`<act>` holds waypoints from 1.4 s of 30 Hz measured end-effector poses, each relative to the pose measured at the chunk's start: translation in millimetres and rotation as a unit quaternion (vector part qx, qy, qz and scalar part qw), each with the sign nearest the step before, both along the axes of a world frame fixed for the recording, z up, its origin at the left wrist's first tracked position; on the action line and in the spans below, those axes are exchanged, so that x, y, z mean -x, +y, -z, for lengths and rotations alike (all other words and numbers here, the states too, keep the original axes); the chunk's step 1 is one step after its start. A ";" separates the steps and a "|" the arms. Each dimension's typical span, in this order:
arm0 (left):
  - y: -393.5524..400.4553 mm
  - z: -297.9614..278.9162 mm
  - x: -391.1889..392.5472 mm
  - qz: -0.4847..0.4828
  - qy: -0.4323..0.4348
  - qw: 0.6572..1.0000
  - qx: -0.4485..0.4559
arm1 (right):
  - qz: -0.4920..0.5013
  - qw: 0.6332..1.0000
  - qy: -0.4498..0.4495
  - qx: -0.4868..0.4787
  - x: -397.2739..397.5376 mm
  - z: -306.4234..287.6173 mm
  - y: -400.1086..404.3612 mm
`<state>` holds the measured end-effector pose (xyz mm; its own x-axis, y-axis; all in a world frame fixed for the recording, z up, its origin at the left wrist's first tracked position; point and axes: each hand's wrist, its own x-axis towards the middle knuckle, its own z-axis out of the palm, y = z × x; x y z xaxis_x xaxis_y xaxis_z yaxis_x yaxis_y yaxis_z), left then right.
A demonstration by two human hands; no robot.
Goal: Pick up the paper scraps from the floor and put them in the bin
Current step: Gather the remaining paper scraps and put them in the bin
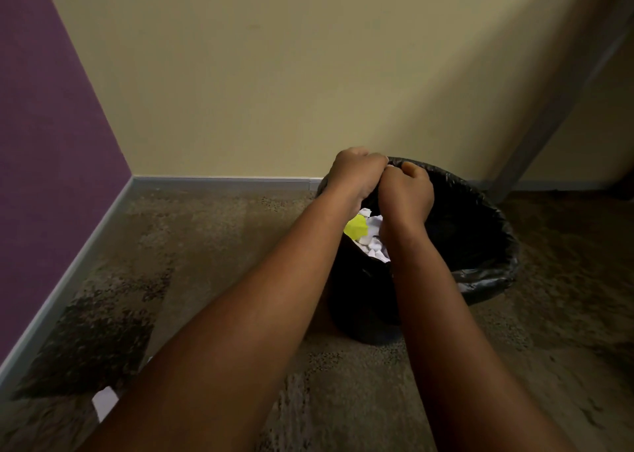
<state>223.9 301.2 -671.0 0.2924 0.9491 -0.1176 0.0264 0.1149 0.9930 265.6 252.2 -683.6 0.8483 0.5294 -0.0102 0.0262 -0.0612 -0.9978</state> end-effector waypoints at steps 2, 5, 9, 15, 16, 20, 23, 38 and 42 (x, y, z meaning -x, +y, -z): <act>4.2 -0.4 7.1 -0.004 -0.022 1.000 -0.002 | -0.018 1.000 0.019 -0.017 10.5 -1.2 3.1; 13.8 2.0 19.0 -0.020 -0.047 0.999 -0.005 | -0.045 0.998 0.030 -0.036 25.9 -2.1 7.0; 21.1 4.4 40.4 -0.051 -0.081 0.995 -0.005 | -0.065 0.996 0.014 -0.061 47.0 -3.1 13.0; 30.0 14.0 86.6 -0.114 -0.078 0.990 -0.011 | -0.113 0.992 -0.015 -0.057 88.3 3.6 26.0; 29.9 16.3 95.5 -0.127 -0.070 0.989 -0.009 | -0.126 0.990 -0.022 -0.051 95.1 6.5 27.0; 33.8 31.4 126.6 -0.173 -0.049 0.984 0.008 | -0.169 0.984 -0.043 -0.036 120.5 18.0 28.6; 37.9 45.4 145.9 -0.203 -0.037 0.978 0.022 | -0.200 0.979 -0.043 -0.016 137.7 27.2 29.2; 12.6 144.1 269.3 -0.289 0.148 0.938 0.124 | -0.401 0.902 -0.037 0.158 228.6 128.6 15.3; -1.5 164.6 301.3 -0.282 0.234 0.918 0.152 | -0.456 0.862 -0.051 0.214 246.2 156.8 9.4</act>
<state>-77.4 299.7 -835.6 -0.3854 0.8363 -0.3900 0.2927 0.5116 0.8078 19.4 261.5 -840.4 0.0893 0.9431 -0.3202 0.3455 -0.3309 -0.8781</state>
